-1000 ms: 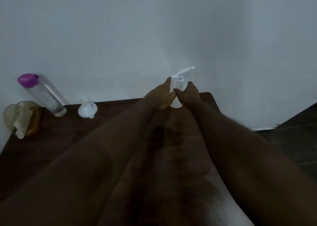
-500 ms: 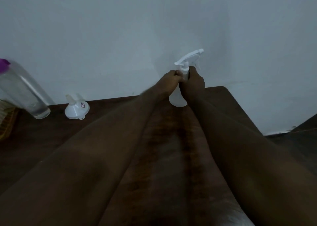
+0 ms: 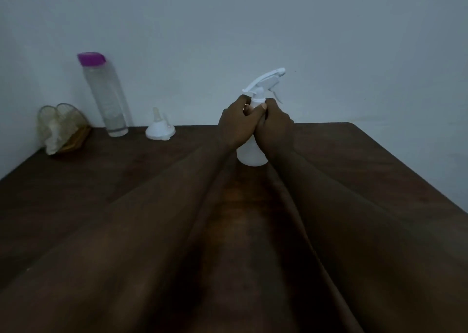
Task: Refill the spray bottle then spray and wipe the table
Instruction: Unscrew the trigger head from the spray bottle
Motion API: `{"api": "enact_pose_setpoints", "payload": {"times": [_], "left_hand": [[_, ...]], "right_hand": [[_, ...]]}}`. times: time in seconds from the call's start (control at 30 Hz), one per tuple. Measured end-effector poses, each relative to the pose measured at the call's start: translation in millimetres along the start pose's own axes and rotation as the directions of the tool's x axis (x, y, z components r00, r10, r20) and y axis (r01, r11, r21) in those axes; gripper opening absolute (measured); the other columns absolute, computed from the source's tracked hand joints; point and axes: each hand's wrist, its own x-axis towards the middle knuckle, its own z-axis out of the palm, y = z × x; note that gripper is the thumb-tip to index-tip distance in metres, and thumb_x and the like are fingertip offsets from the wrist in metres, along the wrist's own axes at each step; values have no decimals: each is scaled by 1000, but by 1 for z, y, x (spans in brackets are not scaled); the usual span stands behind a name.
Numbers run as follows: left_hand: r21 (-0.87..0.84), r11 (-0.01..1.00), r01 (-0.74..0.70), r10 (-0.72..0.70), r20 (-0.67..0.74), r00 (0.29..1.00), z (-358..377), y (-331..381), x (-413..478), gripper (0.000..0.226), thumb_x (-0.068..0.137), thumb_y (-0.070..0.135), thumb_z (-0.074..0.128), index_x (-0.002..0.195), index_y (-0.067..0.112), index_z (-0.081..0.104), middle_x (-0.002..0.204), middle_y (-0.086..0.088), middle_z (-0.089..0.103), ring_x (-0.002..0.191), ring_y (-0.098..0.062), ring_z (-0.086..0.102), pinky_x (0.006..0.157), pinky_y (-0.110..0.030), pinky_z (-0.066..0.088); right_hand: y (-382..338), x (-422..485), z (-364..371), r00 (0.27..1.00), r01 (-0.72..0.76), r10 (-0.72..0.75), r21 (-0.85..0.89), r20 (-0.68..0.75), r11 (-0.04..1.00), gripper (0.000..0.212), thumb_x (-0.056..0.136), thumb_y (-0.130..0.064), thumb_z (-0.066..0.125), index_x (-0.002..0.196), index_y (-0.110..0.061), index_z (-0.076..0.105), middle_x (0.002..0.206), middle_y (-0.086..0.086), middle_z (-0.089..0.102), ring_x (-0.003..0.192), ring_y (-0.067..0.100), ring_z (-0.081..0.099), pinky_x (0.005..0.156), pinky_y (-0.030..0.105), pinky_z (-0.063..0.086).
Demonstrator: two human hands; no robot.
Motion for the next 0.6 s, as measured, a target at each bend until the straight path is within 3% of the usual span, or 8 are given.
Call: {"api": "enact_pose_setpoints", "payload": {"times": [0.13, 0.2, 0.3, 0.4, 0.5, 0.6], "left_hand": [[3, 1000, -15, 15, -73, 997, -27, 11, -61, 33, 94, 44, 57, 107, 13, 62, 95, 1, 68, 87, -11, 62, 75, -25, 48], [11, 1000, -28, 28, -73, 997, -41, 19, -88, 33, 94, 43, 56, 105, 12, 62, 91, 0, 68, 84, -8, 63, 71, -22, 48], [41, 999, -35, 38, -61, 997, -59, 28, -118, 30, 94, 44, 57, 99, 15, 61, 80, 8, 65, 74, 1, 60, 58, -7, 41], [56, 998, -40, 43, -54, 998, -69, 35, -136, 34, 93, 45, 58, 99, 11, 60, 80, 2, 66, 74, -3, 61, 55, -9, 40], [5, 999, -43, 43, -57, 997, -68, 33, -149, 30, 97, 42, 54, 104, 13, 59, 82, 3, 66, 73, 4, 60, 60, -8, 42], [-161, 987, -12, 6, -35, 999, -59, 29, -154, 29, 104, 32, 41, 122, 16, 57, 105, 0, 67, 95, -3, 62, 82, -19, 47]], "right_hand": [[-31, -54, -21, 999, 35, -37, 52, 35, 998, 24, 94, -43, 44, 81, -23, 42, 64, -12, 48, 61, 5, 49, 52, 22, 28], [-45, -78, -28, 999, 35, -37, 72, 30, 997, 24, 96, -40, 47, 81, -22, 43, 66, -9, 52, 64, 11, 54, 54, 27, 34], [-58, -106, -35, 1000, 25, -26, 83, 9, 996, 23, 97, -38, 46, 81, -23, 43, 66, -8, 53, 66, 19, 57, 58, 32, 37], [-68, -123, -40, 1000, 23, -23, 117, -1, 993, 21, 96, -35, 43, 78, -24, 39, 64, -8, 51, 64, 20, 55, 58, 32, 36], [-70, -134, -44, 999, 51, -52, 123, 5, 991, 23, 92, -47, 38, 84, -27, 43, 68, -9, 57, 62, 10, 54, 54, 31, 36], [-64, -138, -45, 995, 99, -98, 161, -17, 982, 40, 89, -54, 44, 116, -23, 46, 89, -7, 66, 71, 10, 57, 56, 27, 38]]}}
